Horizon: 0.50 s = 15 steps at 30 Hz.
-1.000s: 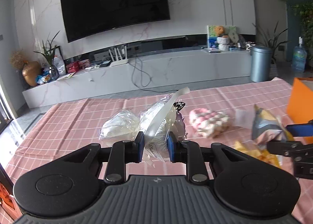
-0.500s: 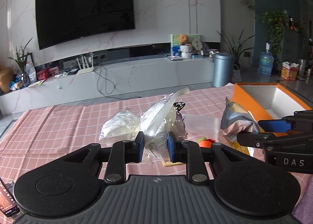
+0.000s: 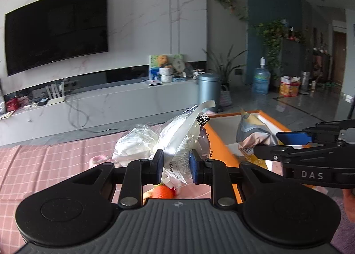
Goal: Organize soft objects
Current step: 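Lift the snack bag and plastic bag with both tools and carry them over the box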
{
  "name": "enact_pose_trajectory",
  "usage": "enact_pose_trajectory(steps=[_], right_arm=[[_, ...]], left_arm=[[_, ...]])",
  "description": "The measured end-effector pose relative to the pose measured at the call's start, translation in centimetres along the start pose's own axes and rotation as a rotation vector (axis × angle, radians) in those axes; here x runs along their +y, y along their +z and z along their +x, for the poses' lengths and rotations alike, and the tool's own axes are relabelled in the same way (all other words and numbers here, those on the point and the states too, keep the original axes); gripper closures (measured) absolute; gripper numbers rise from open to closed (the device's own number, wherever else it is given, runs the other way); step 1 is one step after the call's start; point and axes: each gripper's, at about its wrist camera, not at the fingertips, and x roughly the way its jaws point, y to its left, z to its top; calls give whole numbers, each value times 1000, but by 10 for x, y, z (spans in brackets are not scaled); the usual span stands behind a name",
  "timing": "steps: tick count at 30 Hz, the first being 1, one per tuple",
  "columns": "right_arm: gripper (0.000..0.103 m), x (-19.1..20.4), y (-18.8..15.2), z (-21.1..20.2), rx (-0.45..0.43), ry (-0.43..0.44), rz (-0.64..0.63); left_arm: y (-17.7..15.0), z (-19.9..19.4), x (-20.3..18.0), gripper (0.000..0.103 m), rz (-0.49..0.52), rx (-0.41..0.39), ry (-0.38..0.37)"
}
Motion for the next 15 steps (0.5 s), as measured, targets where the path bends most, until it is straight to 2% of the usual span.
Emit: enact_pose_trajectory(steps=[9, 15], right_arm=[[58, -53, 7, -9, 27, -113, -59], [58, -87, 3, -5, 82, -166, -68]], left_arm=[[21, 27, -57, 76, 84, -25, -147], [25, 47, -92, 76, 168, -16, -213]])
